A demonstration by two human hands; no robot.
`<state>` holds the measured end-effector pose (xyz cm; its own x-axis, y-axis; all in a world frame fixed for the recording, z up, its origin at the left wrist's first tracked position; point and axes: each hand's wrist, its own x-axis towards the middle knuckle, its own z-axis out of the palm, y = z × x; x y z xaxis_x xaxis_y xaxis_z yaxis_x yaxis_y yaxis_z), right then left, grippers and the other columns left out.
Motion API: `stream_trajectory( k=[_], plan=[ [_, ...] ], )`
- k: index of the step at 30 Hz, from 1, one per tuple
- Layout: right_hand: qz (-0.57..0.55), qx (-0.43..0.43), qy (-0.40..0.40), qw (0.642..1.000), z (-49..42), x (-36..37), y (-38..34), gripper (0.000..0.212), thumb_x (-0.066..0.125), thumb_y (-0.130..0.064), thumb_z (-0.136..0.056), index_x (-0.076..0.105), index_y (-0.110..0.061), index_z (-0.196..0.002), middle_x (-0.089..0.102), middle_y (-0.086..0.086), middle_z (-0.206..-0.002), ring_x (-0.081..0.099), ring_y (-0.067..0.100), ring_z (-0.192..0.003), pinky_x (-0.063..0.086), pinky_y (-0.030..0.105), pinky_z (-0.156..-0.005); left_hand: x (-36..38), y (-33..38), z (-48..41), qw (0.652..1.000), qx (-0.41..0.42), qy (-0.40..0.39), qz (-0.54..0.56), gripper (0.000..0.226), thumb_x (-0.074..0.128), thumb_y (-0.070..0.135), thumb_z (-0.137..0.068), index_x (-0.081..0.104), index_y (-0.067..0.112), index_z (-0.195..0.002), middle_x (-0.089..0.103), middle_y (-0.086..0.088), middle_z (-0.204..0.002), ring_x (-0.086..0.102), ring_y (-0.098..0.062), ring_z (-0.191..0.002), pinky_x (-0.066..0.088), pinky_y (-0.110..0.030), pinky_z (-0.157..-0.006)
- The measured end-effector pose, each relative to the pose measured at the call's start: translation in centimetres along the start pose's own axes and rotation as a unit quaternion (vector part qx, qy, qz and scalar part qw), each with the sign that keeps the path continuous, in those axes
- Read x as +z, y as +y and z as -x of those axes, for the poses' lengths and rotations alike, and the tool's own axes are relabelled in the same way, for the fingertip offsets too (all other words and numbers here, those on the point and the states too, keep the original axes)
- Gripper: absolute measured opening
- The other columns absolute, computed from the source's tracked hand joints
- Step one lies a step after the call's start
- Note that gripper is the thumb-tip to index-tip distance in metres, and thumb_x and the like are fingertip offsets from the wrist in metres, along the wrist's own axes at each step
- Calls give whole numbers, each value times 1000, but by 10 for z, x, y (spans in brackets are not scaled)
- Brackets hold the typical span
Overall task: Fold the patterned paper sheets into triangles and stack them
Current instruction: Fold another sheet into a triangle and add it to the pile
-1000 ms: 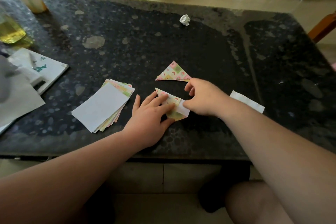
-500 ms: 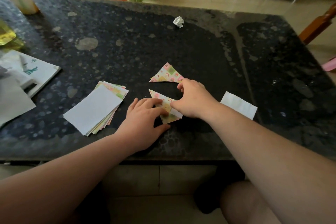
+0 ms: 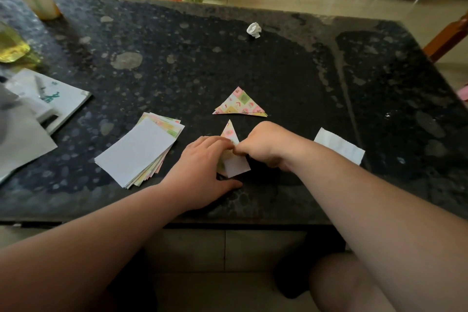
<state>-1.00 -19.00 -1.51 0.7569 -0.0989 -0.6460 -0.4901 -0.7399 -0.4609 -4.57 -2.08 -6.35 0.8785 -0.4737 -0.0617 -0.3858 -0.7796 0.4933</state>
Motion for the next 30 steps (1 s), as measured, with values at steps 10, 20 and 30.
stream_trajectory(
  k=[10, 20, 30],
  plan=[
    [-139, -38, 27, 989, -2, -3, 11, 5, 74, -20, -91, 71, -19, -95, 72, 5, -102, 70, 18, -94, 62, 34, -75, -6, -7, 6, 997, -48, 6, 54, 72, 80, 40, -84, 46, 28, -146, 47, 12, -145, 40, -8, -136, 30, -19, -109],
    [-101, -148, 45, 983, 0, 9, 1, 15, 71, -11, -90, 70, -26, -89, 71, -4, -96, 71, 14, -93, 62, 37, -86, -18, -5, 12, 994, -83, -54, -45, 55, 74, 56, -84, 58, 32, -131, 48, 14, -124, 46, -10, -118, 42, -27, -102],
    [-81, -125, -41, 988, 10, 18, -9, 18, 72, -5, -89, 72, -22, -86, 75, 1, -93, 75, 14, -84, 55, 24, -59, -24, -3, 3, 982, -166, -82, 34, 46, 83, 38, -81, 61, 34, -121, 60, 14, -100, 58, -6, -88, 50, -25, -75]
  ],
)
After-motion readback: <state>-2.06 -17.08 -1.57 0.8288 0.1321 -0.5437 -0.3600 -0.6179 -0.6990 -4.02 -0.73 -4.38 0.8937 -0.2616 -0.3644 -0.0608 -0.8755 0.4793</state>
